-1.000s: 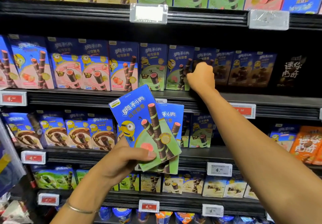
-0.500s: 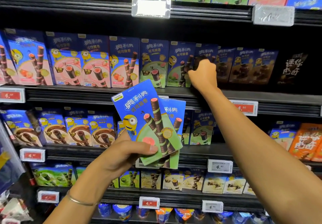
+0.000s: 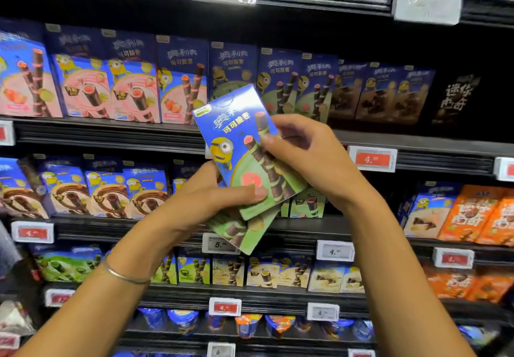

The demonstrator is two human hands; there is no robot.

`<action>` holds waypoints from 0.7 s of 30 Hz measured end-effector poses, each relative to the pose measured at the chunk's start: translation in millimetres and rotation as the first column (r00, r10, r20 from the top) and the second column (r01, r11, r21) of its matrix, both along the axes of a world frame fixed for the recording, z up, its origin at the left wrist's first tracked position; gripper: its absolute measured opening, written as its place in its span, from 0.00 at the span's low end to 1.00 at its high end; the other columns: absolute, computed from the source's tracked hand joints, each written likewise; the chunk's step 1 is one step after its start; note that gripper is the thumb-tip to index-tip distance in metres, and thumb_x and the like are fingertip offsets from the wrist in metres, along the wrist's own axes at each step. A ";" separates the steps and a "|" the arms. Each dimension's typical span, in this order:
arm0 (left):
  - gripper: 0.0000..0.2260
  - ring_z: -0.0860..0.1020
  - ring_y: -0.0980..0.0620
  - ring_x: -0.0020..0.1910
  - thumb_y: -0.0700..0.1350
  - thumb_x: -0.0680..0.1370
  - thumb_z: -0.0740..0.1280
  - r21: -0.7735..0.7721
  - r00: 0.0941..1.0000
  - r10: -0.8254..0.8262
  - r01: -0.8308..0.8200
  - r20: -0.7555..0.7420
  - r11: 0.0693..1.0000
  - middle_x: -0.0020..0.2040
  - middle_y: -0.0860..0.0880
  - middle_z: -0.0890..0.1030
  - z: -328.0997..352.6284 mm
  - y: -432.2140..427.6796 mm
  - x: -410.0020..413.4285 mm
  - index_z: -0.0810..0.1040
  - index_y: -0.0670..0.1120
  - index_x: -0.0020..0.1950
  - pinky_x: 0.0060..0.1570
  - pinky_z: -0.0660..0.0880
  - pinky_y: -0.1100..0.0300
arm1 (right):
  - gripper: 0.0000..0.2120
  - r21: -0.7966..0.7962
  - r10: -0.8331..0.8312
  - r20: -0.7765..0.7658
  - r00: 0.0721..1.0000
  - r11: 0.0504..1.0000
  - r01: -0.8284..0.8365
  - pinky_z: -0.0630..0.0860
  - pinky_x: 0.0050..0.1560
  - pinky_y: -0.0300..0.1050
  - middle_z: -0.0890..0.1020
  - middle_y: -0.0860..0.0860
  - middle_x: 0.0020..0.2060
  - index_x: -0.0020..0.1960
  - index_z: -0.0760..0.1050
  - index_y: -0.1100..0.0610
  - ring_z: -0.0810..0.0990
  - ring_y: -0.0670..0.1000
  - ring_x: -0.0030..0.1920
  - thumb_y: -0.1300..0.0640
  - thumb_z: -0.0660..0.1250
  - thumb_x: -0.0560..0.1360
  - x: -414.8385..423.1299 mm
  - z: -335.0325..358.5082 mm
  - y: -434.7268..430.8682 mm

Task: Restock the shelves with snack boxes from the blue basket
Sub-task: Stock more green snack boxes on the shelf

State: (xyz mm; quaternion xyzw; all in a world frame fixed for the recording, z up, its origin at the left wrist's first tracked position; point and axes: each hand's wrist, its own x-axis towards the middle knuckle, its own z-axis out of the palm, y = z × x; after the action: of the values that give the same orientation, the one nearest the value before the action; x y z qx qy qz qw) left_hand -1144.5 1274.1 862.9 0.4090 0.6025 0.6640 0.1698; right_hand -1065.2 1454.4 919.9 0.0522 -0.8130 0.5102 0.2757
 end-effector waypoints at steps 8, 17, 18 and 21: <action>0.15 0.81 0.56 0.39 0.60 0.78 0.70 -0.058 0.966 0.201 -0.213 -0.160 0.975 0.43 0.48 0.87 6.7 19.7 7.3 0.83 0.48 0.50 0.40 0.75 0.63 | 0.08 -0.148 -0.111 -0.054 0.992 0.984 0.102 0.81 0.41 0.44 0.87 0.58 0.45 0.52 0.83 0.61 0.85 0.51 0.42 0.57 0.73 0.77 6.7 12.3 26.5; 0.17 0.85 0.47 0.43 0.58 0.77 0.73 0.041 0.956 0.265 -0.272 0.126 0.961 0.50 0.42 0.88 0.2 -6.4 -12.9 0.84 0.44 0.53 0.42 0.80 0.54 | 0.06 -0.323 -0.464 -0.107 0.879 0.852 0.411 0.76 0.32 0.48 0.79 0.53 0.38 0.51 0.72 0.58 0.76 0.46 0.30 0.55 0.61 0.84 -34.3 39.4 109.1; 0.16 0.86 0.46 0.43 0.57 0.76 0.73 0.055 0.951 0.262 -0.274 0.162 0.960 0.51 0.42 0.88 0.8 -7.9 -14.2 0.85 0.45 0.53 0.43 0.81 0.53 | 0.05 -0.332 -0.516 -0.111 0.849 0.825 0.458 0.78 0.37 0.50 0.80 0.55 0.44 0.53 0.69 0.57 0.78 0.48 0.36 0.56 0.62 0.83 -43.5 40.6 117.9; 0.11 0.86 0.47 0.41 0.54 0.76 0.71 0.109 0.946 0.238 -0.266 0.218 0.958 0.50 0.43 0.88 3.4 -11.8 -17.0 0.87 0.49 0.52 0.40 0.82 0.56 | 0.08 -0.246 -0.640 -0.118 0.759 0.760 0.602 0.72 0.44 0.44 0.75 0.52 0.48 0.52 0.65 0.56 0.75 0.51 0.49 0.56 0.64 0.81 -67.6 43.3 137.0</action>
State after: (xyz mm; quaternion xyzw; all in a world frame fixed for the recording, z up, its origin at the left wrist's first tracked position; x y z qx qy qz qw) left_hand -1161.5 1262.3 866.3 0.2692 0.5826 0.7581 0.1153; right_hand -1132.9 1591.5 963.1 -0.1987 -0.6992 0.4580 0.5117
